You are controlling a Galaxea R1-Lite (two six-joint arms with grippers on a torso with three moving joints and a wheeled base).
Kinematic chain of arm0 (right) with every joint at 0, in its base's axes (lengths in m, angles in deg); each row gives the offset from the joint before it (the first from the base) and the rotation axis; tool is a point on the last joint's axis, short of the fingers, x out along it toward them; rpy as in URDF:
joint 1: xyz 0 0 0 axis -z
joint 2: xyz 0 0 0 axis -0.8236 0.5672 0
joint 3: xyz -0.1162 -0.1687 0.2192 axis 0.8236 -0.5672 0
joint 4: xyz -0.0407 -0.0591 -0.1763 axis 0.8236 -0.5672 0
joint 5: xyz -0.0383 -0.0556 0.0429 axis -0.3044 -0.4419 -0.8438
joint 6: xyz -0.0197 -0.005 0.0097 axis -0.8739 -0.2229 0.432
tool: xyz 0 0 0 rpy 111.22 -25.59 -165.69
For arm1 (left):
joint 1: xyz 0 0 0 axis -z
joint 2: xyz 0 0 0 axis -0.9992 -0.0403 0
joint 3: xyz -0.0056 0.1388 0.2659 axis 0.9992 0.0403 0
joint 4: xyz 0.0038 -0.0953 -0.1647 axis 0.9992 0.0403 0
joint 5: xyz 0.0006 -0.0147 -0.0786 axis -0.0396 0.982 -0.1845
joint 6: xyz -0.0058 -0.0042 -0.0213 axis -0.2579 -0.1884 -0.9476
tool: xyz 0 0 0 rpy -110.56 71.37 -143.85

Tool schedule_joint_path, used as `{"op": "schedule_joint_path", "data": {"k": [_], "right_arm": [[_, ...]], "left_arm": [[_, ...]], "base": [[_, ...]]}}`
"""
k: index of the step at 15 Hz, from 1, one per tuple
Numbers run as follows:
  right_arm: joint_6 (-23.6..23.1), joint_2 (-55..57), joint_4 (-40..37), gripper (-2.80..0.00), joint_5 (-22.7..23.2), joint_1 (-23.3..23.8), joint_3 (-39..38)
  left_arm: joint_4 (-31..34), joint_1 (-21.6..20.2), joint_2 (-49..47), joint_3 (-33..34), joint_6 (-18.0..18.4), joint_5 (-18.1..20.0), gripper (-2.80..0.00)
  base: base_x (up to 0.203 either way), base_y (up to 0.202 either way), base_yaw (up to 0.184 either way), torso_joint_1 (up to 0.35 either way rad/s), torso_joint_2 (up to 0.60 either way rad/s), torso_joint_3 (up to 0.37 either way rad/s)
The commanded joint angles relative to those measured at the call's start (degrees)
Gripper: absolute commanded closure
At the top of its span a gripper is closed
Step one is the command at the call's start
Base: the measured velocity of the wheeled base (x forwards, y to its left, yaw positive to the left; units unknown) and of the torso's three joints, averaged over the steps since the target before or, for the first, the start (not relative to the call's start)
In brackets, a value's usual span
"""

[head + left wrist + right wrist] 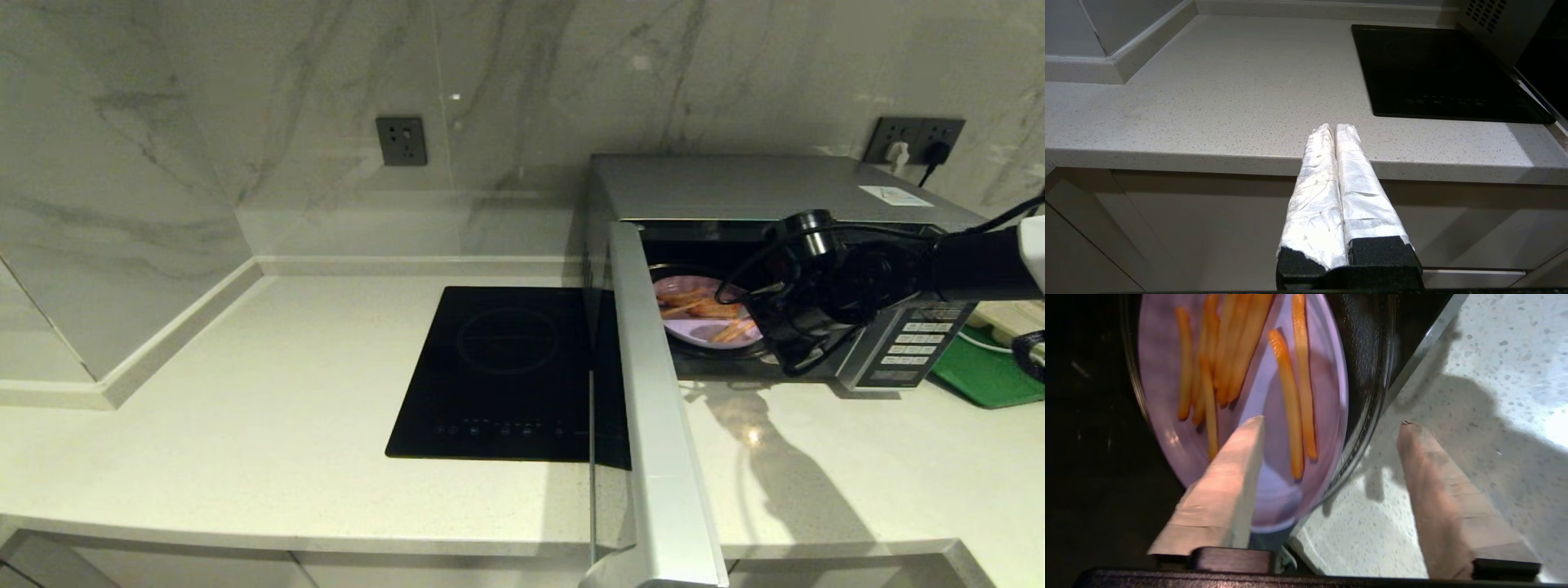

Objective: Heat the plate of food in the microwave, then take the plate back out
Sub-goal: Put the plate in the microwave oven, then close the microwave oven

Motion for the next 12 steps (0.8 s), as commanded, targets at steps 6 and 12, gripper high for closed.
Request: {"op": "schedule_joint_path", "data": {"k": [6, 12], "right_arm": [[-1.0, -8.2, -1.5, -2.8, 0.1, -2.5, -7.0], [-0.6, -10.6, -1.6, -2.8, 0.1, -2.4, -11.8]], "left_arm": [[0.0, 0.0, 0.0, 0.0, -0.1, 0.0, 0.0], [0.0, 0.0, 0.0, 0.0, 0.0, 0.0, 0.0]], "base": [[0.0, 0.0, 0.0, 0.0, 0.0, 0.0], [0.0, 0.0, 0.0, 0.0, 0.0, 0.0]]}}
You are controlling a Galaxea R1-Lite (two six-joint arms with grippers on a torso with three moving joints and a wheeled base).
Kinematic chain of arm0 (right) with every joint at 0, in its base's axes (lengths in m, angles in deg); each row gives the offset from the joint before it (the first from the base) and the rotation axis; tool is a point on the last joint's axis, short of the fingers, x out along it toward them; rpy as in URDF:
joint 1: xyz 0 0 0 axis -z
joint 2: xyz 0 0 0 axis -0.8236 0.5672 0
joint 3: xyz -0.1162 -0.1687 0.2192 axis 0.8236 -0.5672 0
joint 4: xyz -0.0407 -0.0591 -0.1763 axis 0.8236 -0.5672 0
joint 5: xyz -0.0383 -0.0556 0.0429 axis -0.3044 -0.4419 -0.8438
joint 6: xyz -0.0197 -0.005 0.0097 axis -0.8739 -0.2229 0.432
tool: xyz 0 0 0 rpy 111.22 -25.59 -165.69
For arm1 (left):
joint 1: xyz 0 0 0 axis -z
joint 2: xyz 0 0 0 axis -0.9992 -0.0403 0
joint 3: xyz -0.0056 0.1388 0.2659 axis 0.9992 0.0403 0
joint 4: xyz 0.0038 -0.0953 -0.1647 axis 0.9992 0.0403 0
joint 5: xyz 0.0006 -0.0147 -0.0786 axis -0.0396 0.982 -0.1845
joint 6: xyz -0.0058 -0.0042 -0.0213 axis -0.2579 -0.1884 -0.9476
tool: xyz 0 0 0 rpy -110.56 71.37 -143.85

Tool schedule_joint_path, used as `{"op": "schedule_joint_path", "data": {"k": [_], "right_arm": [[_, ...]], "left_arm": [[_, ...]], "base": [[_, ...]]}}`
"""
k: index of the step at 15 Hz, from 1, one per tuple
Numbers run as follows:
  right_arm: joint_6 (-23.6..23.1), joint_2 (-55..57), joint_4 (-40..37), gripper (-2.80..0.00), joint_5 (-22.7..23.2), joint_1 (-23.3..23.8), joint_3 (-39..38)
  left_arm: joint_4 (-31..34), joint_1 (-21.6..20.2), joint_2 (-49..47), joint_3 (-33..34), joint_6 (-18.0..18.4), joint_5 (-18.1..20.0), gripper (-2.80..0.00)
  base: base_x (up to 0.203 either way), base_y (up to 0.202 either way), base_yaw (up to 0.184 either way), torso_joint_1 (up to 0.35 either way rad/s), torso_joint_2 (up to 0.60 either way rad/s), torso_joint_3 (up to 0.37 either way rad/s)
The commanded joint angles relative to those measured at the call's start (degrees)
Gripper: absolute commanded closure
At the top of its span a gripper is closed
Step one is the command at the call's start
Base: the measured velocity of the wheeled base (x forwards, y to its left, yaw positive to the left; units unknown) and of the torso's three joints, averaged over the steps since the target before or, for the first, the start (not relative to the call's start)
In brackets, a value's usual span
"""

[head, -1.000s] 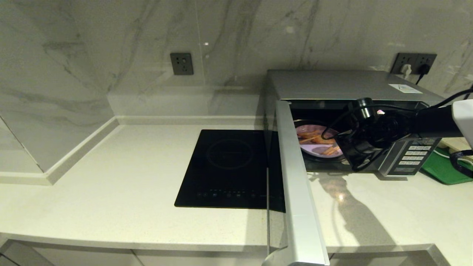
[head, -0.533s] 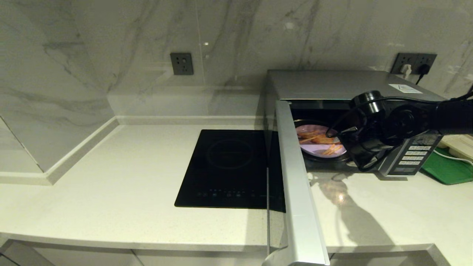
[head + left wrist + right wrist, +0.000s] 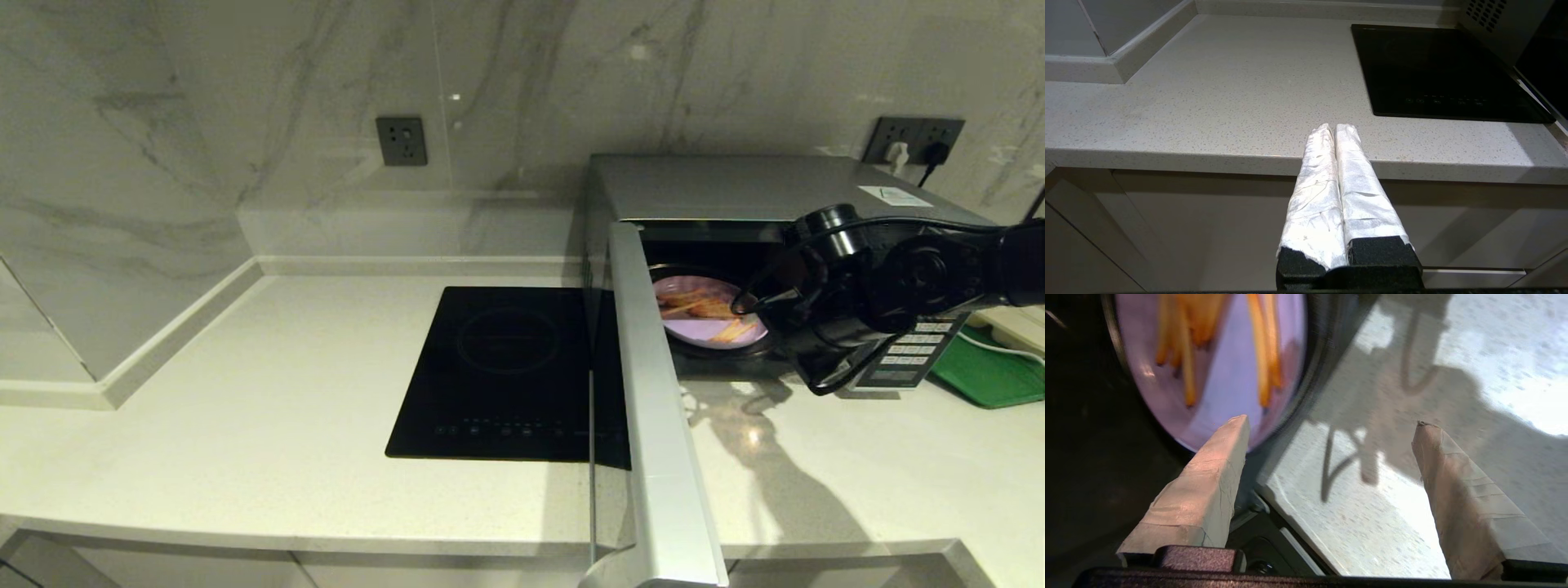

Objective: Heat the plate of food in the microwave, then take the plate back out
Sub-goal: Close the microwave oven

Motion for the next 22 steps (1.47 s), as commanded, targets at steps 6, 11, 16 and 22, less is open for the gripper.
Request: {"op": "schedule_joint_path", "data": {"k": [6, 11, 16, 22], "right_arm": [[-2.6, -14.7, -2.0, 0.0, 4.0, -0.8, -7.2], [-9.0, -28.7, -21.3, 0.0, 6.5, -12.9, -1.8], [-17.4, -29.4, -46.5, 0.0, -9.7, -28.6, 16.0], [-29.0, -27.0, -61.3, 0.0, -34.8, -44.4, 28.1]], "left_arm": [[0.0, 0.0, 0.0, 0.0, -0.1, 0.0, 0.0], [0.0, 0.0, 0.0, 0.0, -0.1, 0.0, 0.0], [0.0, 0.0, 0.0, 0.0, -0.1, 0.0, 0.0], [0.0, 0.0, 0.0, 0.0, -0.1, 0.0, 0.0]], "base": [[0.0, 0.0, 0.0, 0.0, 0.0, 0.0], [0.0, 0.0, 0.0, 0.0, 0.0, 0.0], [0.0, 0.0, 0.0, 0.0, 0.0, 0.0], [0.0, 0.0, 0.0, 0.0, 0.0, 0.0]]}}
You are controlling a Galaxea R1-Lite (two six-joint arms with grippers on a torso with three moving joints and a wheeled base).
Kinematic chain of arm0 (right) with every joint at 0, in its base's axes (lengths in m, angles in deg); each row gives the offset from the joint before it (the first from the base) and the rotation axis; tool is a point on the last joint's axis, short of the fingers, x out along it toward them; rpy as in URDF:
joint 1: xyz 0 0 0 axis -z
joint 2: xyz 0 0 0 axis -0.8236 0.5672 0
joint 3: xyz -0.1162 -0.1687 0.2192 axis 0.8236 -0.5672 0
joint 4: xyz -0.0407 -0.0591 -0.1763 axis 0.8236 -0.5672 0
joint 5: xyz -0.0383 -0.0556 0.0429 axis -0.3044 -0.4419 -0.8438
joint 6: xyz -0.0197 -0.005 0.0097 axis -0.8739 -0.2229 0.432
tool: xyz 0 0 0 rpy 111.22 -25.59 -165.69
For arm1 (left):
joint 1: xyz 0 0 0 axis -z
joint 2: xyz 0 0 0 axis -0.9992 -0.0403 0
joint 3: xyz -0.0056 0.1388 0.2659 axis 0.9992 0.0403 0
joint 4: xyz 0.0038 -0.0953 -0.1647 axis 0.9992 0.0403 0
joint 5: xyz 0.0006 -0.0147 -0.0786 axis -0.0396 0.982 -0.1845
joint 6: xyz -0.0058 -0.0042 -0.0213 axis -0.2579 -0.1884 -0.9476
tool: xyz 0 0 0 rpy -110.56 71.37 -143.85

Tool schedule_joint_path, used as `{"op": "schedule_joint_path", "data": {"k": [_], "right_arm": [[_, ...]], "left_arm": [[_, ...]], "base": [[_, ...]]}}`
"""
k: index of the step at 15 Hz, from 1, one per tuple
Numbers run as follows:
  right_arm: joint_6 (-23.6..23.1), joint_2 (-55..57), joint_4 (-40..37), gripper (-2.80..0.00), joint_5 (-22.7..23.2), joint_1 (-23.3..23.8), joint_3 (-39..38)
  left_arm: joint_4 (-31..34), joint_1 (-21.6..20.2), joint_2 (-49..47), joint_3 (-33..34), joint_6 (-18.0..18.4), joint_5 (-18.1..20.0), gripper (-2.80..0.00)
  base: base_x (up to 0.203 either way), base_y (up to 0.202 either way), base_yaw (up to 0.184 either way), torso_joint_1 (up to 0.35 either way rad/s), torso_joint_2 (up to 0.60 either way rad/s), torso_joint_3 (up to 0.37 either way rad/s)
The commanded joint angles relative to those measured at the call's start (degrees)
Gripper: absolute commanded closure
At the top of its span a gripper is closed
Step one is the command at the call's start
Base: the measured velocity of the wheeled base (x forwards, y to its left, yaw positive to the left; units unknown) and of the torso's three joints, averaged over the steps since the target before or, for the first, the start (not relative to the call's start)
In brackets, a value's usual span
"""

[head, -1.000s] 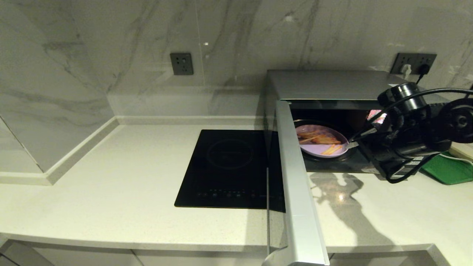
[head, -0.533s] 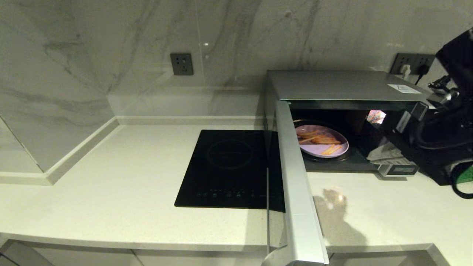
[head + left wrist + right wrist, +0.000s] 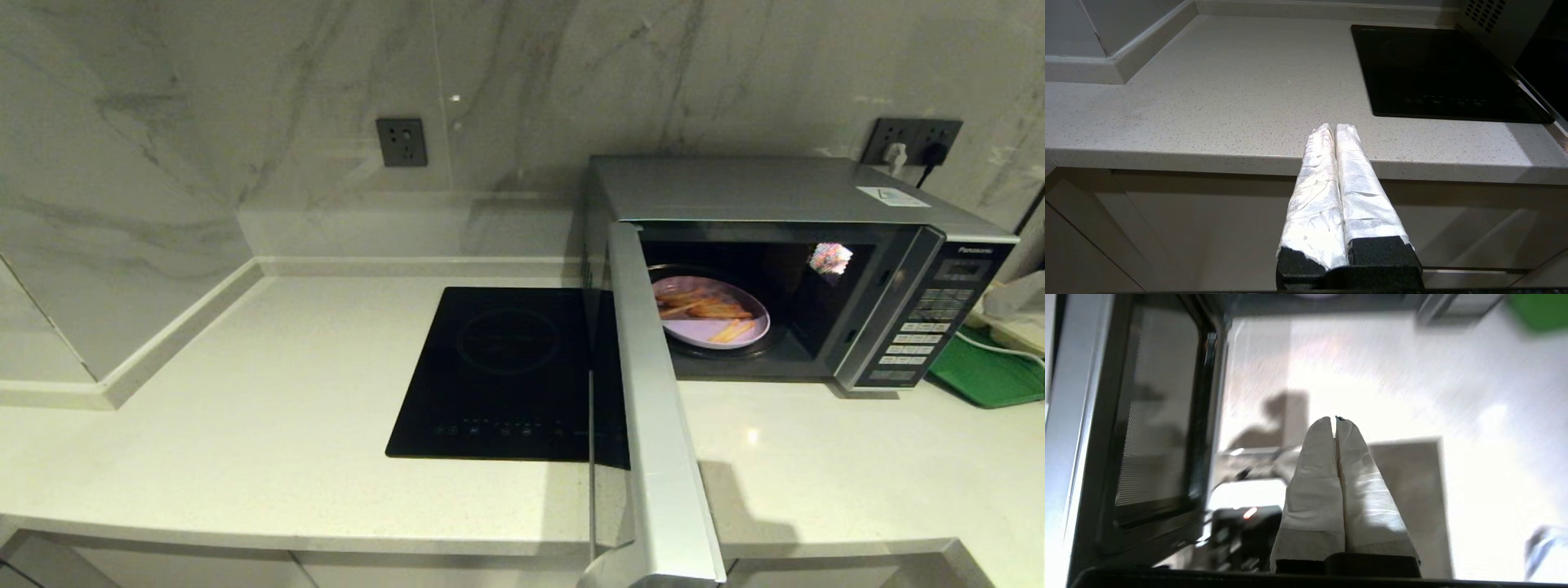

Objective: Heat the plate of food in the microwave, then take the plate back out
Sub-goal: Close the microwave oven

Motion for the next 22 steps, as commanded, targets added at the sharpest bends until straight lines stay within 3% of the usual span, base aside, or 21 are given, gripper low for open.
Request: {"op": "schedule_joint_path", "data": {"k": [1, 5, 8, 12, 15, 20, 22], "right_arm": [[-0.5, 1.4, -0.8, 0.0, -5.8, -5.8, 1.6], [-1.5, 1.4, -0.4, 0.0, -7.7, -10.6, 1.9], [-3.0, 2.6, 4.9, 0.0, -6.9, -13.4, 1.9], [-10.9, 3.6, 15.2, 0.0, 2.0, -13.9, 1.8], [-10.6, 3.7, 15.8, 0.0, 10.3, -12.3, 1.7], [-10.4, 10.0, 23.9, 0.0, 27.1, -2.1, 1.8], [-9.8, 14.0, 28.0, 0.0, 29.6, -0.7, 1.8]], "left_arm": [[0.0, 0.0, 0.0, 0.0, 0.0, 0.0, 0.0], [0.0, 0.0, 0.0, 0.0, 0.0, 0.0, 0.0], [0.0, 0.0, 0.0, 0.0, 0.0, 0.0, 0.0], [0.0, 0.0, 0.0, 0.0, 0.0, 0.0, 0.0], [0.0, 0.0, 0.0, 0.0, 0.0, 0.0, 0.0], [0.0, 0.0, 0.0, 0.0, 0.0, 0.0, 0.0], [0.0, 0.0, 0.0, 0.0, 0.0, 0.0, 0.0]], "base": [[0.0, 0.0, 0.0, 0.0, 0.0, 0.0], [0.0, 0.0, 0.0, 0.0, 0.0, 0.0], [0.0, 0.0, 0.0, 0.0, 0.0, 0.0], [0.0, 0.0, 0.0, 0.0, 0.0, 0.0], [0.0, 0.0, 0.0, 0.0, 0.0, 0.0], [0.0, 0.0, 0.0, 0.0, 0.0, 0.0], [0.0, 0.0, 0.0, 0.0, 0.0, 0.0]]}}
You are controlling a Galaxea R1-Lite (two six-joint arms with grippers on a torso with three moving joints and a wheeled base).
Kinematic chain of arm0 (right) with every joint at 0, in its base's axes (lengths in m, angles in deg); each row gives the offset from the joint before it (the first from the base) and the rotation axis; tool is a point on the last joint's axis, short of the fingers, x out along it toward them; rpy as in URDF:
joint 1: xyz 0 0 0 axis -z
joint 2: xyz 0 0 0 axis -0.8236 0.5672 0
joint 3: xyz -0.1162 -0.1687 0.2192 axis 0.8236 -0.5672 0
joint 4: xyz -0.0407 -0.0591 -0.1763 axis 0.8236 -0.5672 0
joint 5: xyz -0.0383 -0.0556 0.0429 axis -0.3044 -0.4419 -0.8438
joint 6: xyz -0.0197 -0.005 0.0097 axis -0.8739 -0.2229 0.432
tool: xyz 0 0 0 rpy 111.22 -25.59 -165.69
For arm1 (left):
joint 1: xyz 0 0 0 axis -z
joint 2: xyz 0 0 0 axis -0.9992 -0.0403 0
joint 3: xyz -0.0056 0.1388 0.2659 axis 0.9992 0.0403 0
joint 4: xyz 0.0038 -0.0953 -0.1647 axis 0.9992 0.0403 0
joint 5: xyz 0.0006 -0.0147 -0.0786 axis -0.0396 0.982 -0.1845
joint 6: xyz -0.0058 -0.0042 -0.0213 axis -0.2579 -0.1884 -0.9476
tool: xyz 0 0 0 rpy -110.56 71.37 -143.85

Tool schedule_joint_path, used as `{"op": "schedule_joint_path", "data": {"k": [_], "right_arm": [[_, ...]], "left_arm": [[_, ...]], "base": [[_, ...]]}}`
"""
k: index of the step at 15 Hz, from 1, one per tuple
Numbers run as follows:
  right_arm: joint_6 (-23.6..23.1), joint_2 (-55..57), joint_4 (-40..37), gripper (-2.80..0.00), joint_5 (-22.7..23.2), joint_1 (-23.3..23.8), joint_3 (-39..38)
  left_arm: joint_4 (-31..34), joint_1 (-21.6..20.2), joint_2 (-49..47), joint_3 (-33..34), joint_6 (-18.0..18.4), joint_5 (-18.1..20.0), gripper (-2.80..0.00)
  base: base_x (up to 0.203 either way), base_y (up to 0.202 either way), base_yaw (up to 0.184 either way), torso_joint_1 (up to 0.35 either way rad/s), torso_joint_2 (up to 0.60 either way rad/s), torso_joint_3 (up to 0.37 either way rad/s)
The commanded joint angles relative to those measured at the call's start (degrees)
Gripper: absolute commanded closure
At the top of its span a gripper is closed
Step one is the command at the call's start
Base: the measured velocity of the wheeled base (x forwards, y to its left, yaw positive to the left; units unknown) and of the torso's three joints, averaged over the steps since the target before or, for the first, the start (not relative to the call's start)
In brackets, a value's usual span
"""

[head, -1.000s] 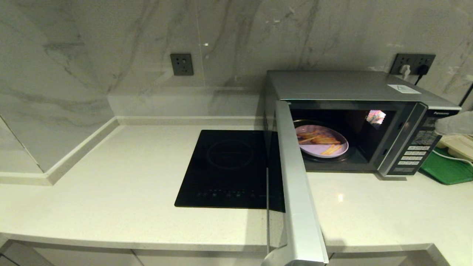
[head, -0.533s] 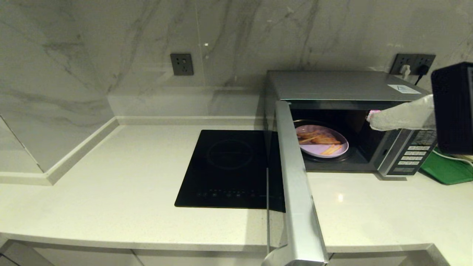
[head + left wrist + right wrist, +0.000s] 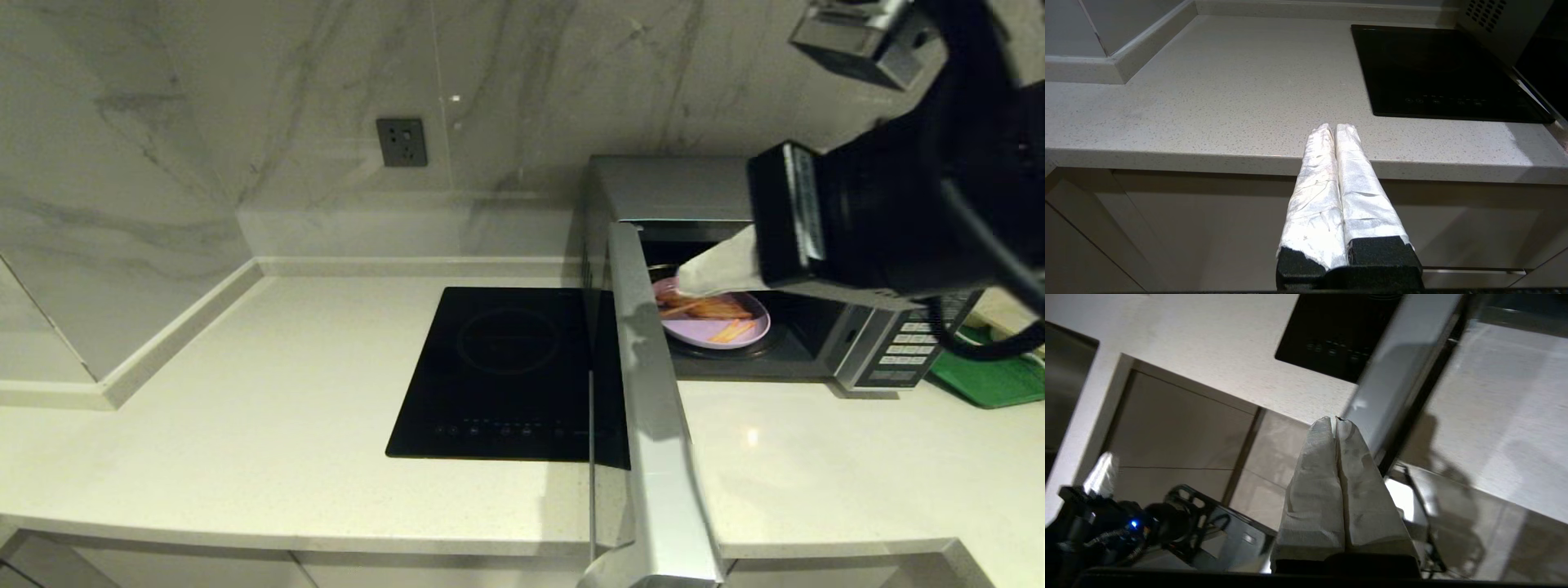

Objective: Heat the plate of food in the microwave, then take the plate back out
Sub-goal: Close the microwave oven

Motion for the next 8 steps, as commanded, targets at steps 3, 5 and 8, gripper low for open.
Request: {"op": "schedule_joint_path", "data": {"k": [3, 5, 8], "right_arm": [[3.6, 10.7, 8.9, 0.0, 1.7, 3.0, 0.1], [4.1, 12.9, 10.4, 0.0, 5.8, 4.8, 0.1], [5.3, 15.3, 10.5, 0.0, 6.4, 5.9, 0.1]], "left_arm": [[0.0, 0.0, 0.0, 0.0, 0.0, 0.0, 0.0], [0.0, 0.0, 0.0, 0.0, -0.1, 0.0, 0.0], [0.0, 0.0, 0.0, 0.0, -0.1, 0.0, 0.0]], "base": [[0.0, 0.0, 0.0, 0.0, 0.0, 0.0], [0.0, 0.0, 0.0, 0.0, 0.0, 0.0], [0.0, 0.0, 0.0, 0.0, 0.0, 0.0]]}}
